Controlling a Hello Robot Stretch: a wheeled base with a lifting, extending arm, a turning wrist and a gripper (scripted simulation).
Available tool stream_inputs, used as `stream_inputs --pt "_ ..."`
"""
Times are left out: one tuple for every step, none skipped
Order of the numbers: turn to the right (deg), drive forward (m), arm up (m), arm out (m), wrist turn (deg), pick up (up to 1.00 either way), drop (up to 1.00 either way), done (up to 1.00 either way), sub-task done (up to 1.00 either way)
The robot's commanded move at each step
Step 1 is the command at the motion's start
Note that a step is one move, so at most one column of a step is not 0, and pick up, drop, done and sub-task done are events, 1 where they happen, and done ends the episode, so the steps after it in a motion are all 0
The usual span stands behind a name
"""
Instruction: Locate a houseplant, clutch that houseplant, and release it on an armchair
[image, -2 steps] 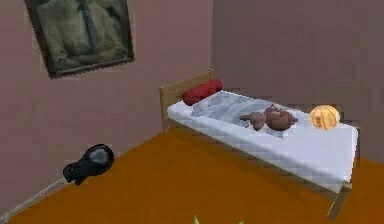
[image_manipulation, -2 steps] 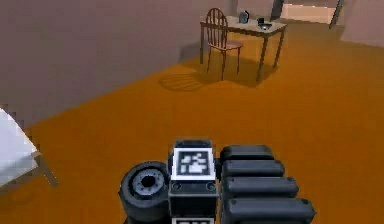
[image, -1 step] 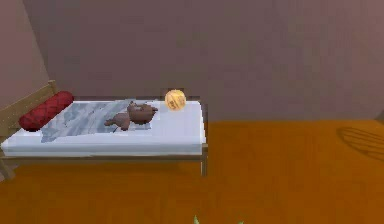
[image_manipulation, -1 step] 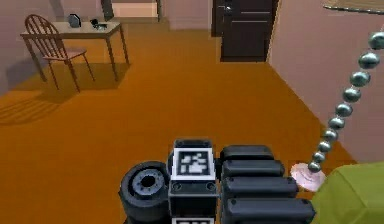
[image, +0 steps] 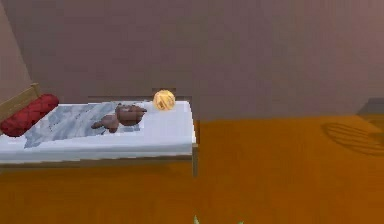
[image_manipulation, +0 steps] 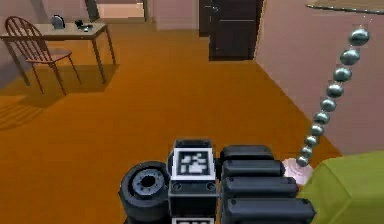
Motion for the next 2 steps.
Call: stream_inputs --pt "-45.0 0.00 0.00 0.00 0.0 0.00 0.00 0.00 0.00" --pt "-45.0 0.00 0.00 0.00 0.0 0.00 0.00 0.00 0.00"
